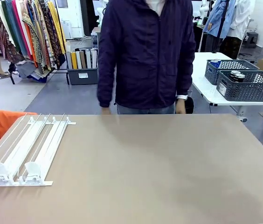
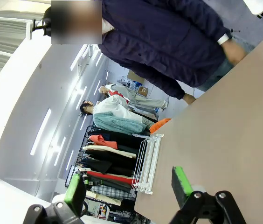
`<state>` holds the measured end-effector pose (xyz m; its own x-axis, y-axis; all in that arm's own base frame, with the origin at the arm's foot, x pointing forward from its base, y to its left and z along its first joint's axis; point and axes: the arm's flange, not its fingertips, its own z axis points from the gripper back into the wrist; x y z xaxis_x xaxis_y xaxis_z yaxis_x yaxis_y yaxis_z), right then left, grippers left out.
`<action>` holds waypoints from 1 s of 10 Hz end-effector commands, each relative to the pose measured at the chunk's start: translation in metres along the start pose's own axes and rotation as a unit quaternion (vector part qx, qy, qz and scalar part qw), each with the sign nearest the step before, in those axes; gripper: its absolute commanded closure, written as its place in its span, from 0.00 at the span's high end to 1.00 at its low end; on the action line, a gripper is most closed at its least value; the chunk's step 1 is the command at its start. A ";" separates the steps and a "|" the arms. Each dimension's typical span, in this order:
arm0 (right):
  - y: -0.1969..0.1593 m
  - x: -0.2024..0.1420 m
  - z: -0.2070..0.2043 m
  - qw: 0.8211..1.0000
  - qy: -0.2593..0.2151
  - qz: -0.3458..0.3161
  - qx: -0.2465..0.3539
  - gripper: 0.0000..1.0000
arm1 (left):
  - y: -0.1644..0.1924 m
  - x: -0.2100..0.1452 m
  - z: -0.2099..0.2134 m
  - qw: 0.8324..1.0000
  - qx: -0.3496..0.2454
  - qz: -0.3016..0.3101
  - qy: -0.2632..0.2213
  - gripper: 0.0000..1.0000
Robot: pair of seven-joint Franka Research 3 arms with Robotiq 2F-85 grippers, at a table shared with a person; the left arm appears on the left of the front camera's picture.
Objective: Retrieve and store the cans from the dispenser.
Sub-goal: Pick up one can from the Automatic Can Dispenser and place it in the middle of the table.
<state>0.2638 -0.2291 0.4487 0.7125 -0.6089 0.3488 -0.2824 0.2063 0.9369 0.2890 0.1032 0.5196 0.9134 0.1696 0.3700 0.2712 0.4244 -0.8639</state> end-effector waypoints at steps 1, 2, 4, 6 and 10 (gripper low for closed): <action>0.006 0.004 -0.003 1.000 -0.010 -0.008 0.010 1.00 | -0.001 0.001 0.000 1.000 -0.009 0.000 -0.004 1.00; 0.006 0.004 -0.003 1.000 -0.010 -0.008 0.010 1.00 | -0.001 0.001 0.000 1.000 -0.009 0.000 -0.004 1.00; 0.006 0.004 -0.003 1.000 -0.010 -0.008 0.010 1.00 | -0.001 0.001 0.000 1.000 -0.009 0.000 -0.004 1.00; 0.006 0.004 -0.003 1.000 -0.010 -0.008 0.010 1.00 | -0.001 0.001 0.000 1.000 -0.009 0.000 -0.004 1.00; 0.006 0.004 -0.003 1.000 -0.010 -0.008 0.010 1.00 | -0.001 0.001 0.000 1.000 -0.009 0.000 -0.004 1.00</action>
<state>0.2638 -0.2291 0.4487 0.7125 -0.6089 0.3488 -0.2824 0.2063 0.9369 0.2890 0.1032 0.5196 0.9134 0.1695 0.3700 0.2712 0.4244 -0.8639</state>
